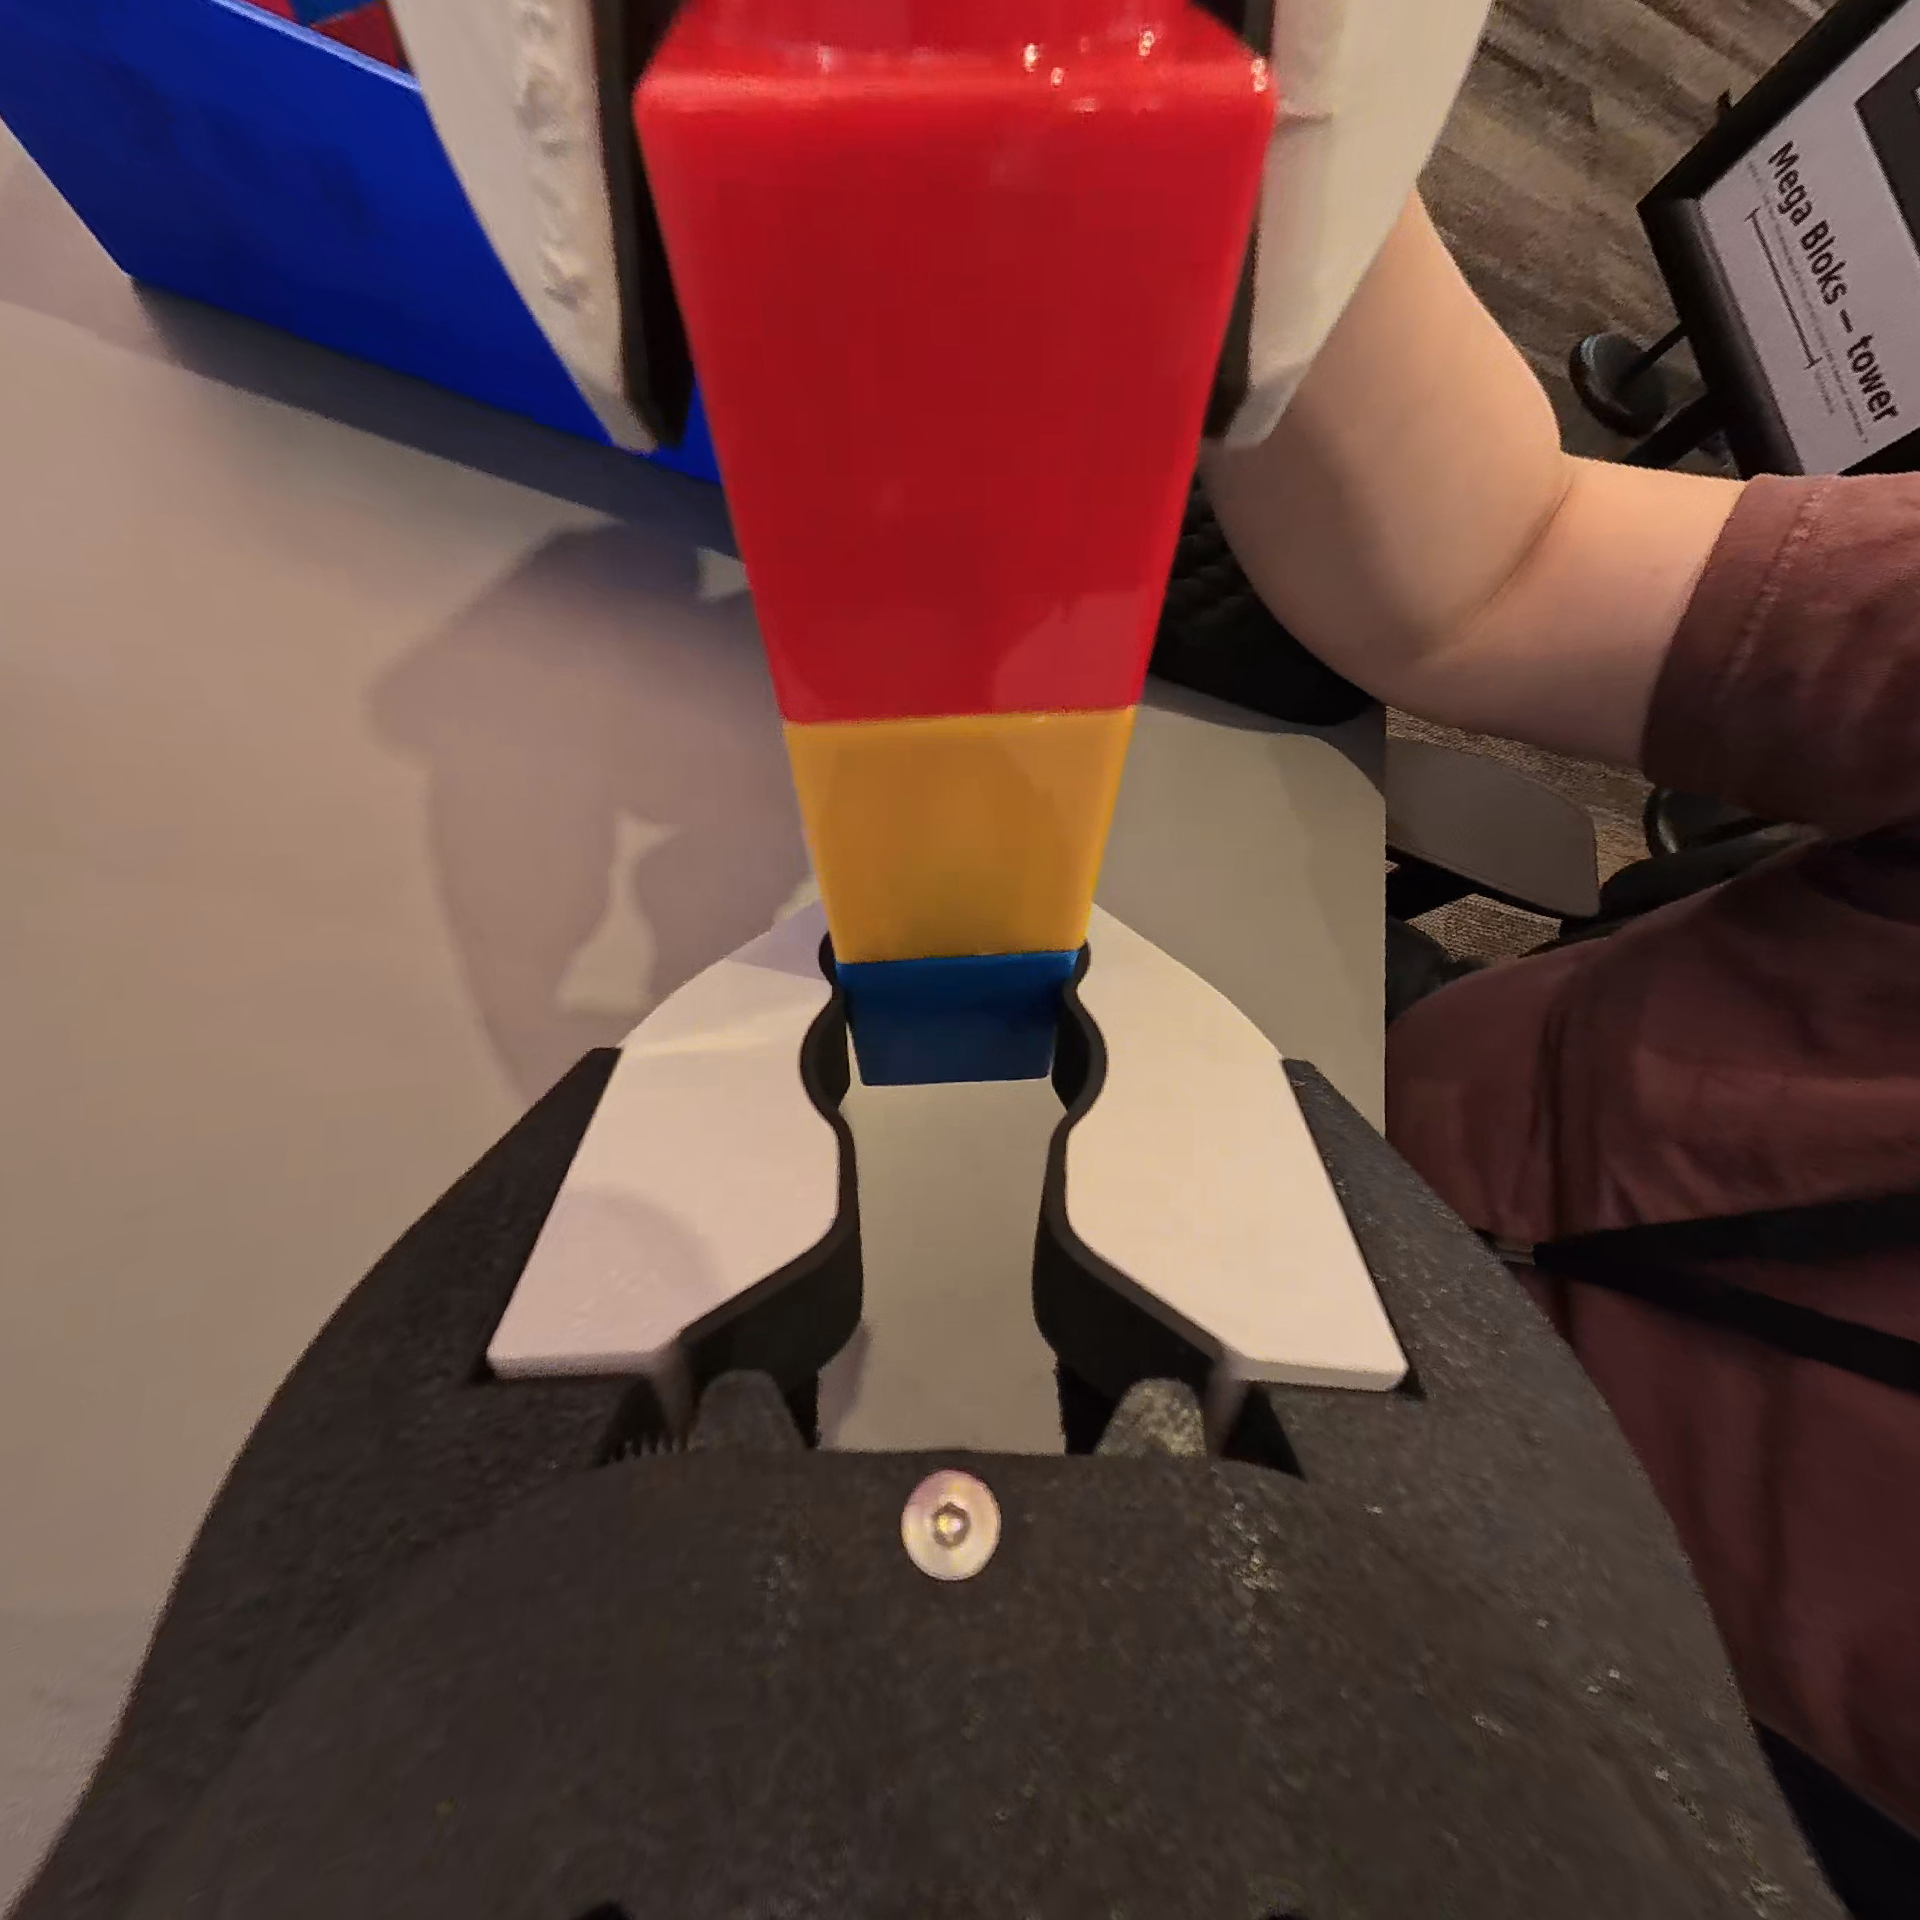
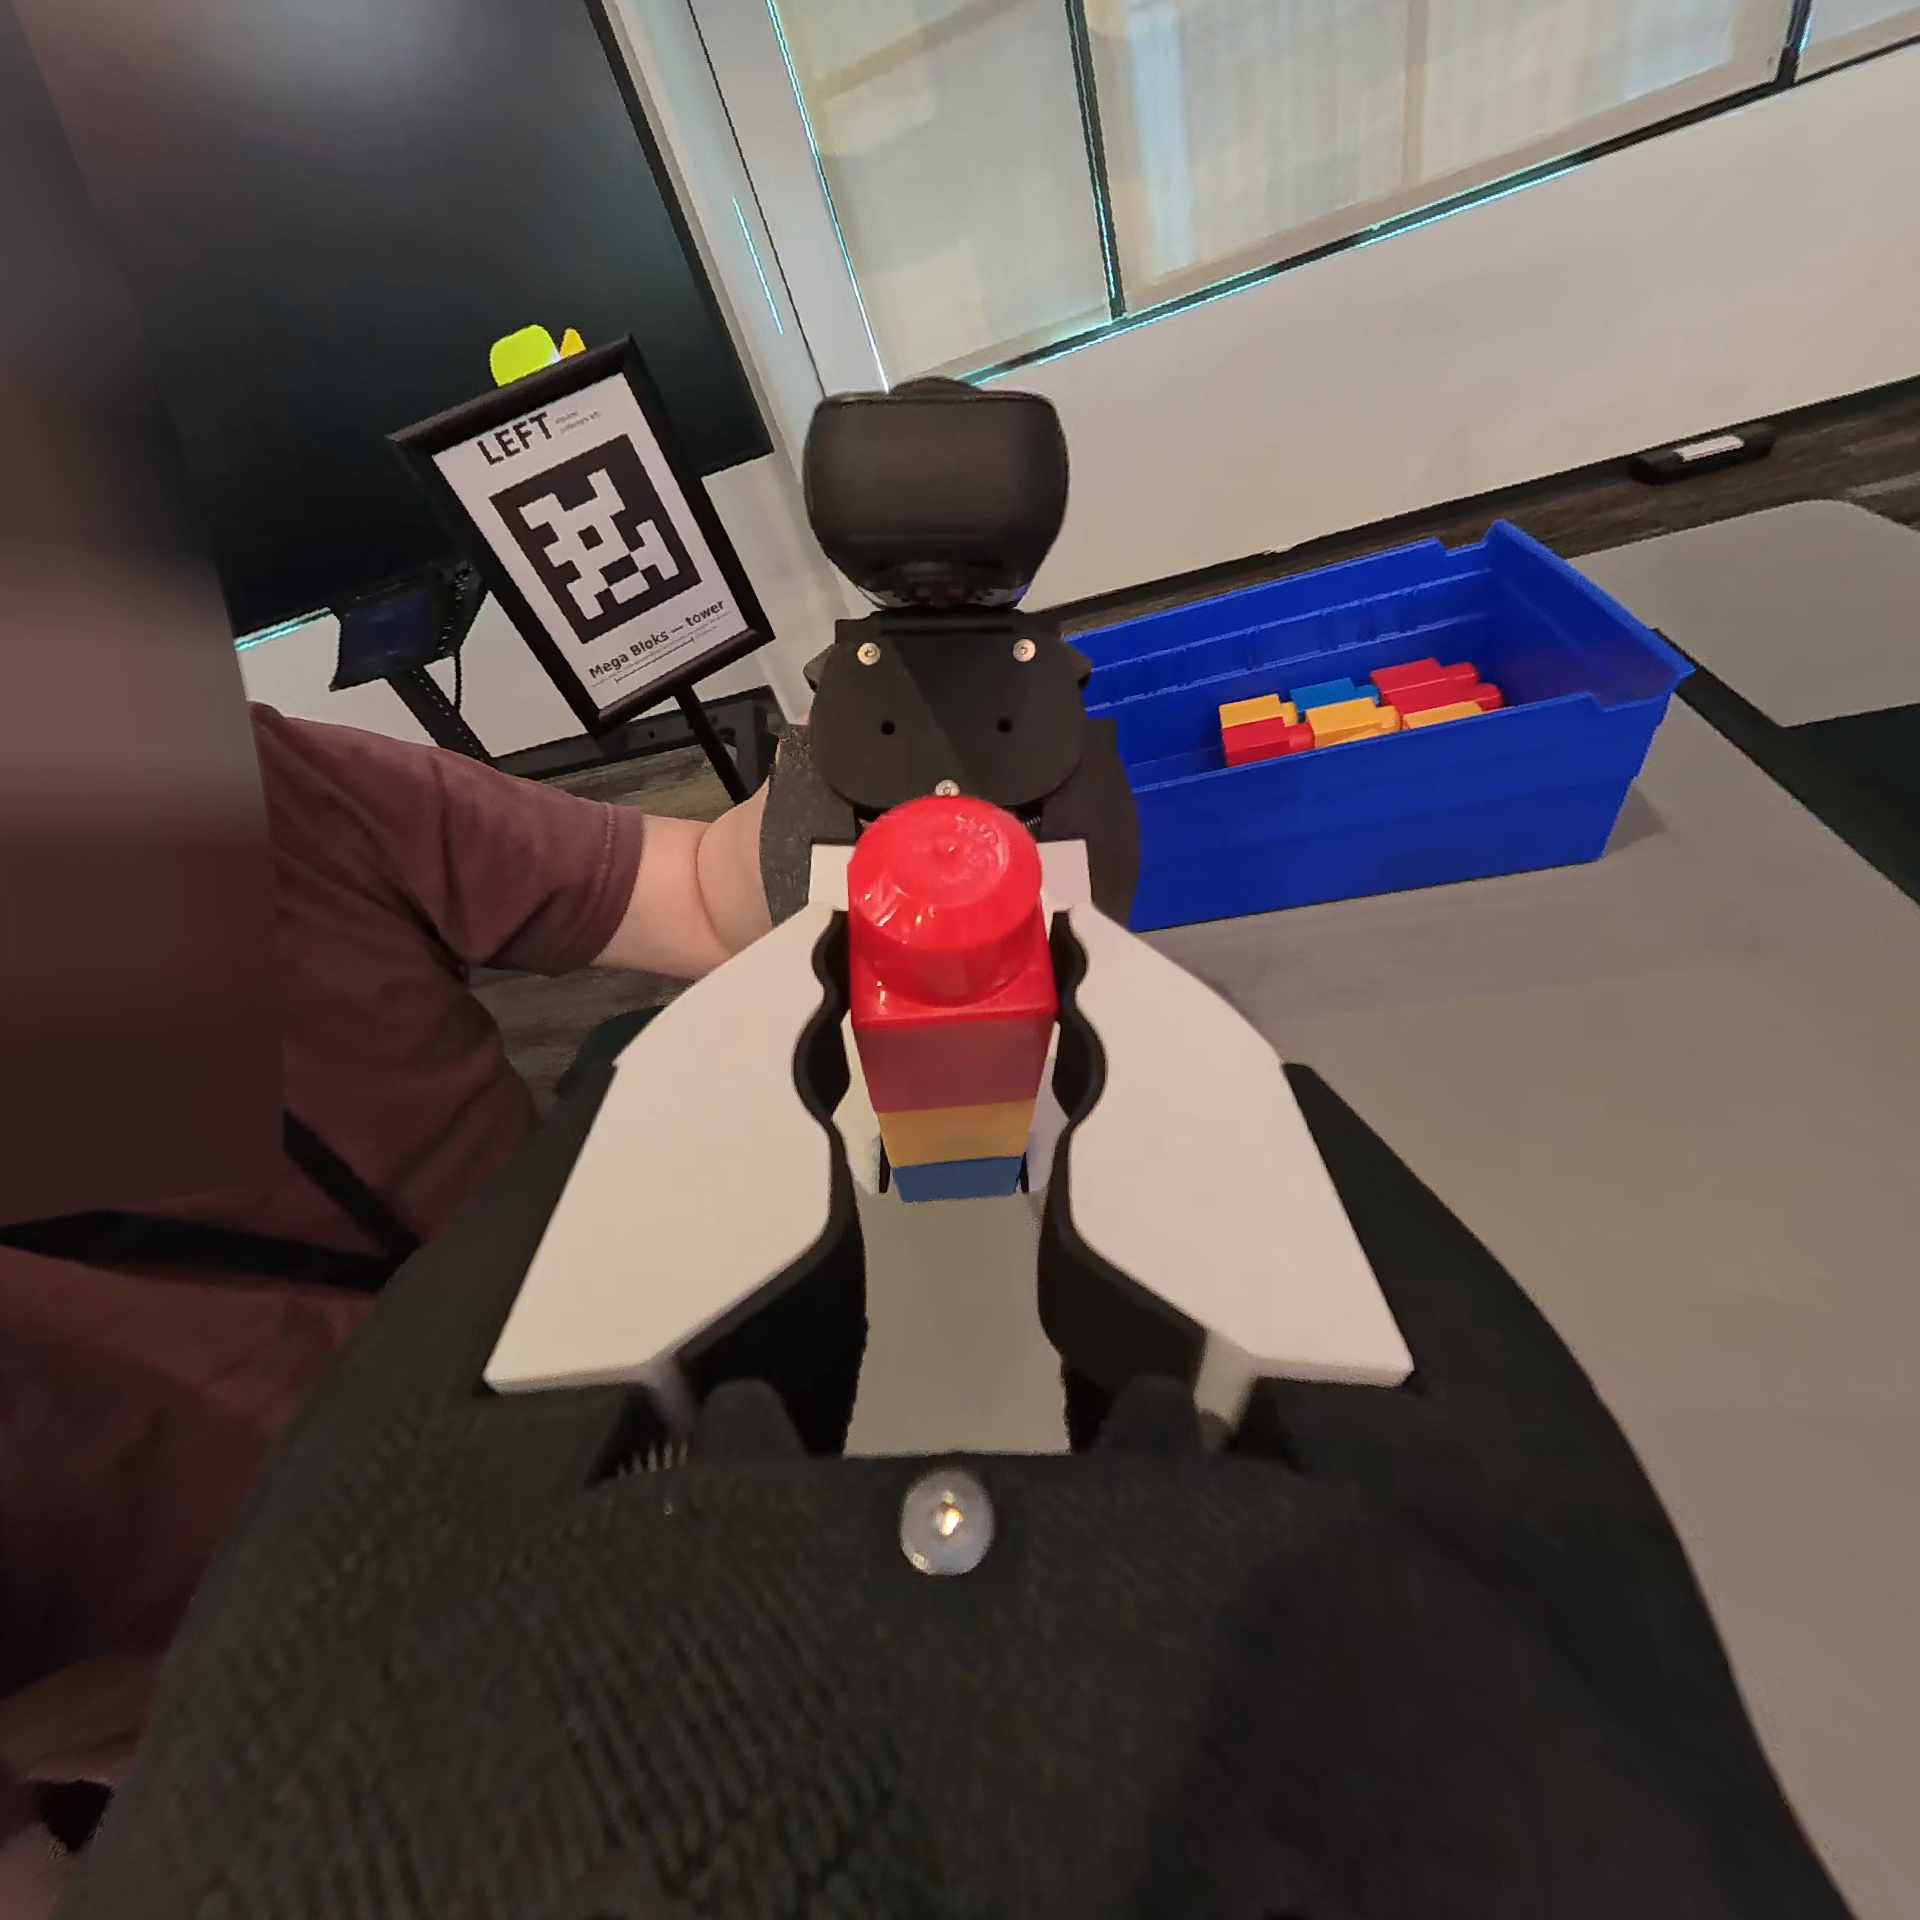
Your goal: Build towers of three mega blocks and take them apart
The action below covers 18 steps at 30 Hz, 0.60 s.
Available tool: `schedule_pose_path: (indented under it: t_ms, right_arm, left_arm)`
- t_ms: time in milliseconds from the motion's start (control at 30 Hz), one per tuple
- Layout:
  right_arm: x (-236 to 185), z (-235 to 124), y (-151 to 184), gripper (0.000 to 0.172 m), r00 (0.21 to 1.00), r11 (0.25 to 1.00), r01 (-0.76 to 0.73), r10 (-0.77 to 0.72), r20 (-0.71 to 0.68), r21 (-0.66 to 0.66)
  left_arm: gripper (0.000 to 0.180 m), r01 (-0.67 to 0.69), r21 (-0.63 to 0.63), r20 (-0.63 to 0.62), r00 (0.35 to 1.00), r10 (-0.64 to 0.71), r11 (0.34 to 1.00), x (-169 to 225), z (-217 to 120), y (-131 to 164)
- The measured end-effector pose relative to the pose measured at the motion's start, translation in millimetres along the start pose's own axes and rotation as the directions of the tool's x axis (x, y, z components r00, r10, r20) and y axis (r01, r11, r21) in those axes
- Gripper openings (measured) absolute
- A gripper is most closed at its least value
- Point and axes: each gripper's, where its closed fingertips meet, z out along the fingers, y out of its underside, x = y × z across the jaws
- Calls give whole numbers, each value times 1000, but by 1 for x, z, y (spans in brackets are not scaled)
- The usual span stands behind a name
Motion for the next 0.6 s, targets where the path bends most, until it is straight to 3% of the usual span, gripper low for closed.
schedule_pose_path:
  t_ms: [200,300,367,400,500,567,600]
  right_arm:
    - [2,3,6,38,999,999,-33,33,0,-30]
    - [5,-1,3,37,999,999,-37,36,-41,-25]
    - [12,-3,6,58,994,998,-31,25,-108,-53]
    - [15,-3,8,59,991,998,-20,11,-131,-68]
    - [11,4,11,55,995,996,-29,21,-93,-79]
    - [6,9,13,37,999,996,-12,8,-45,-89]
    - [6,9,12,37,999,996,-1,-3,-48,-87]
  left_arm:
    - [36,10,-31,-27,1000,-11,999,0,1,7]
    - [36,27,26,-75,997,-25,999,1,1,0]
    - [36,44,81,-128,991,-33,996,5,-2,-8]
    - [36,44,92,-135,990,-31,995,5,-4,-9]
    - [36,23,121,-108,994,-10,992,1,-8,-12]
    - [36,18,137,-100,995,-4,990,-1,-10,-14]
    - [37,15,149,-97,995,0,989,-2,-10,-14]
